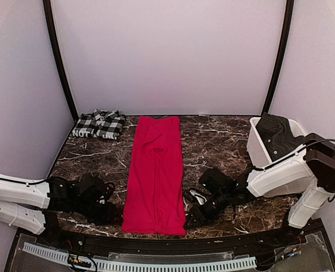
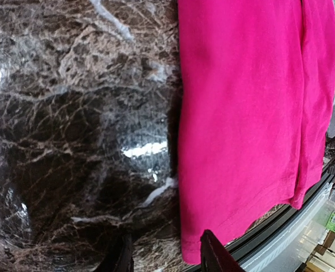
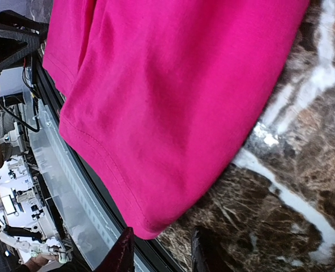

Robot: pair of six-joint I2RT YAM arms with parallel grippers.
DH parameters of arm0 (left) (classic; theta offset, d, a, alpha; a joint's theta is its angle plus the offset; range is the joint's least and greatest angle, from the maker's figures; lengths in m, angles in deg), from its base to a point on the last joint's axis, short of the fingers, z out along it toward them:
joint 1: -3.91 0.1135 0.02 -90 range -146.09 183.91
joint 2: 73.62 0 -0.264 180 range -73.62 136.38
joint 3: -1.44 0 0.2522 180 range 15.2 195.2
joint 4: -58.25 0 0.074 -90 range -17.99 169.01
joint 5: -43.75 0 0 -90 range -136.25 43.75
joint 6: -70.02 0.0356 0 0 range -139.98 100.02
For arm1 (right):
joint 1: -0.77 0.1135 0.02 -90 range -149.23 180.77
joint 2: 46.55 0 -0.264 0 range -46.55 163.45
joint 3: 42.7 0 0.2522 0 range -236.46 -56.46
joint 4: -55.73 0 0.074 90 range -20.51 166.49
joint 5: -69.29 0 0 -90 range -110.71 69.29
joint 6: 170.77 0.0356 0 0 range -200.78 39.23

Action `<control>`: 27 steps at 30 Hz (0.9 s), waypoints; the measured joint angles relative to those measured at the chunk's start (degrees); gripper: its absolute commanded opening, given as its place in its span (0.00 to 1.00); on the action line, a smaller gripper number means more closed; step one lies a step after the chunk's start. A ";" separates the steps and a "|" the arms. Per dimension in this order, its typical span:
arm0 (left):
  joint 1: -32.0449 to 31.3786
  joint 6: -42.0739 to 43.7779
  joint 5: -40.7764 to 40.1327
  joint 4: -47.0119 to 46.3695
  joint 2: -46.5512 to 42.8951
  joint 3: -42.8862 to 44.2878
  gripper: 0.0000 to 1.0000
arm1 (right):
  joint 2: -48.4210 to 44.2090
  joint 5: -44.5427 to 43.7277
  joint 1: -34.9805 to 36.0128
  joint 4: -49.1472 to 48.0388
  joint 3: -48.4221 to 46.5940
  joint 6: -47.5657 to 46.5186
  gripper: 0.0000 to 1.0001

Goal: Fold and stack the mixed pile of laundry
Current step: Pick up the rectangle-folded T-shirt from the center of the board.

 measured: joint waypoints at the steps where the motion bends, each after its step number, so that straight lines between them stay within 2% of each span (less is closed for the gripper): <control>1: -0.48 -0.61 -0.07 -0.13 0.00 -0.15 0.38 | 0.33 0.20 0.02 -0.31 -0.09 0.00 0.29; 8: -4.26 -3.98 -0.13 -4.00 -0.07 -1.62 0.32 | 3.89 1.92 0.22 -3.93 -1.20 0.02 0.15; 13: -6.01 -4.76 0.02 -7.56 2.97 -1.42 0.16 | 4.55 1.92 0.61 -4.22 -1.31 -0.07 0.00; 16: -7.39 -4.94 0.15 -9.01 4.44 -1.29 0.03 | 4.66 1.73 1.05 -3.91 -1.36 -0.20 0.00; 17: -7.93 -5.09 0.15 -9.29 4.70 -1.29 0.01 | 4.66 1.73 1.20 -3.93 -1.36 -0.22 0.00; 27: -12.28 -6.99 -0.50 -7.61 3.32 -0.31 0.00 | -2.58 -1.18 4.22 1.31 -1.33 -0.72 0.00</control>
